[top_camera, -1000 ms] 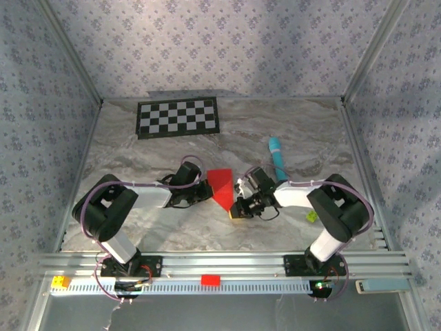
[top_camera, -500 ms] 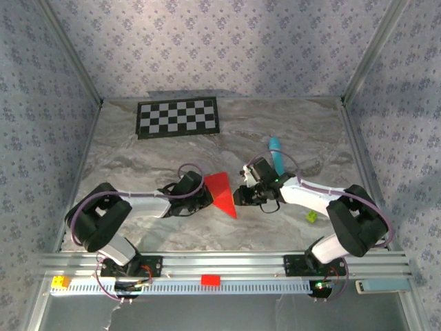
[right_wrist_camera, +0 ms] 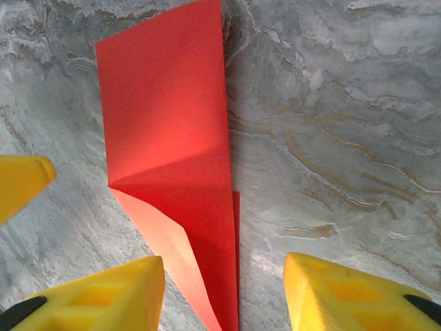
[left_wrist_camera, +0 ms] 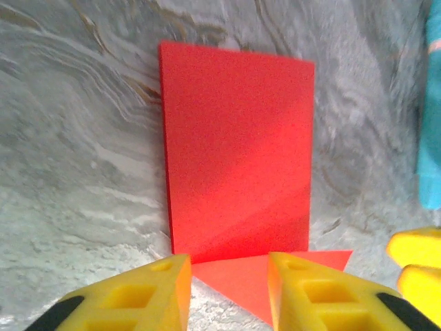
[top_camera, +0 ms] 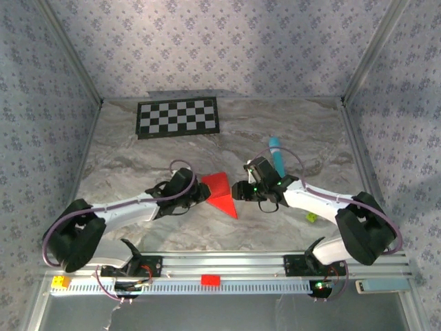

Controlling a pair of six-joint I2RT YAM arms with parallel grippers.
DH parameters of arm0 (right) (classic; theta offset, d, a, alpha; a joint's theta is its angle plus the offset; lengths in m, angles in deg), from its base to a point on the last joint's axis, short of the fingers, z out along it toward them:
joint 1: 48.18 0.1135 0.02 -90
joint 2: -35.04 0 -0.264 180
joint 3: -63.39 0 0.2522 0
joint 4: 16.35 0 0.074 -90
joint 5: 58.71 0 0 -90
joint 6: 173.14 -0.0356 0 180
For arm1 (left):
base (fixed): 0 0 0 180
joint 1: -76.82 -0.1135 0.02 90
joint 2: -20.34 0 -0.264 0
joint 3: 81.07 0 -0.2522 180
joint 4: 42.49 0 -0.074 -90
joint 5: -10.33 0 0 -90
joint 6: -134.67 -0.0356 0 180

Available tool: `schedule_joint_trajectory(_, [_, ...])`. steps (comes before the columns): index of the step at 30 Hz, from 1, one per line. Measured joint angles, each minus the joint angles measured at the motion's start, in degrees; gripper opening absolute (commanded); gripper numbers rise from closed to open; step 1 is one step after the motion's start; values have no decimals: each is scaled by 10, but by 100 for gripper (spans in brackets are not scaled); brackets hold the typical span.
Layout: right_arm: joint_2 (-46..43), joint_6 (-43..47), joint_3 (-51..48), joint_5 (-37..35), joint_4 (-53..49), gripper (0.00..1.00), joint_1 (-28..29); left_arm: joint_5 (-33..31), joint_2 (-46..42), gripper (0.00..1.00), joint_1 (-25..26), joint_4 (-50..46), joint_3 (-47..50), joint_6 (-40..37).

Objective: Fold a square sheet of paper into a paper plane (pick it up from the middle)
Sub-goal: Third fold the triangle at the center of the table, then fourth fold the wing at the center of the table.

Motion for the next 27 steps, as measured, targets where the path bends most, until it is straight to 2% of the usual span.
schedule_joint_trajectory(3, [5, -3, 0, 1, 6, 42, 0, 13, -19, 41, -28, 5, 7, -5])
schedule_joint_trajectory(9, [38, -3, 2, 12, 9, 39, 2, 72, -25, 43, -89, 28, 39, 2])
schedule_joint_trajectory(17, [64, 3, 6, 65, 25, 39, 4, 121, -5, 44, -98, 54, 42, 7])
schedule_joint_trajectory(27, [73, 23, 17, 95, 35, 38, 6, 147, 30, 44, -98, 82, 42, 15])
